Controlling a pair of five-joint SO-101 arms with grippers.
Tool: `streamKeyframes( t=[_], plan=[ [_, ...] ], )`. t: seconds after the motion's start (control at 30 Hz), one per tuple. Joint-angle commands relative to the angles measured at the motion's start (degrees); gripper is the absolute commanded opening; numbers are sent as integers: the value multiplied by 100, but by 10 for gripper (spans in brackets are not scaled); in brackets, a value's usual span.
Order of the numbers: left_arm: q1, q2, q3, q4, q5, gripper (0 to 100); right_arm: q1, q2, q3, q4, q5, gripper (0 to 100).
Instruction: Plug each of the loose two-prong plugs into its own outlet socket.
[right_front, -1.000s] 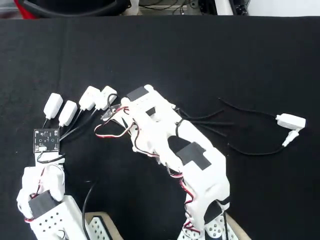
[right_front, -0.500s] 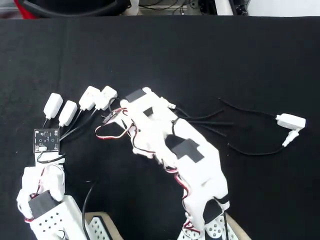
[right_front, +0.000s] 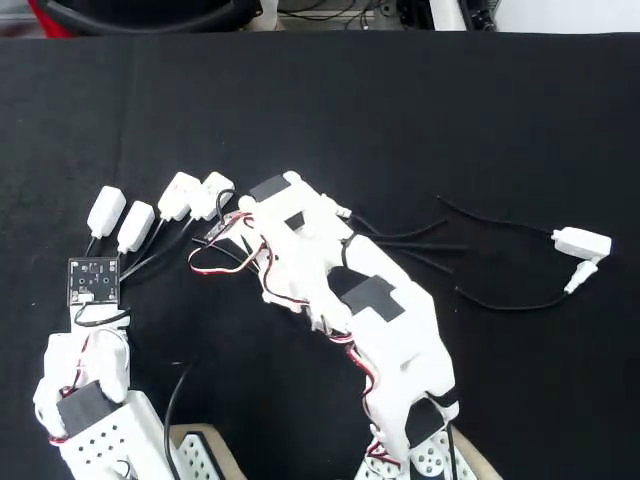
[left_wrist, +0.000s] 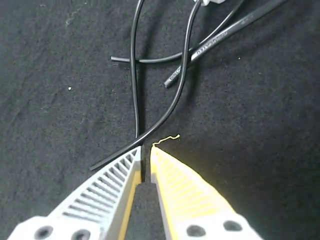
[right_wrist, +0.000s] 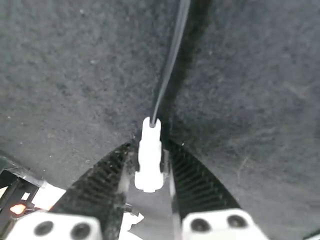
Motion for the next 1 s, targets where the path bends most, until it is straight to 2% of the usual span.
streamKeyframes(
  t=[0.0,0.1,0.23,0.43,0.67,0.8,0.9,0.97],
  plan=[
    [57,-53,-4,18,-35,48,-53,-66,-259,-35,-97,57],
    [57,-53,-4,18,-35,48,-62,-84,-259,-202,-545,11],
    [66,-53,4,18,-35,48,-26,-347,-259,-255,-844,12],
    [66,-53,4,18,-26,47,422,-1534,453,-756,-1389,12],
    [75,-53,-321,18,26,47,492,-4171,2422,-2154,-1987,12],
    [84,-53,-813,-26,914,48,651,-6079,3714,-3033,-2277,12],
    [488,-53,-1349,-9,1424,48,738,-7521,4708,-3763,-2426,12],
    [1033,-53,-1666,0,1582,47,738,-8444,5367,-4255,-2549,12]
  ],
)
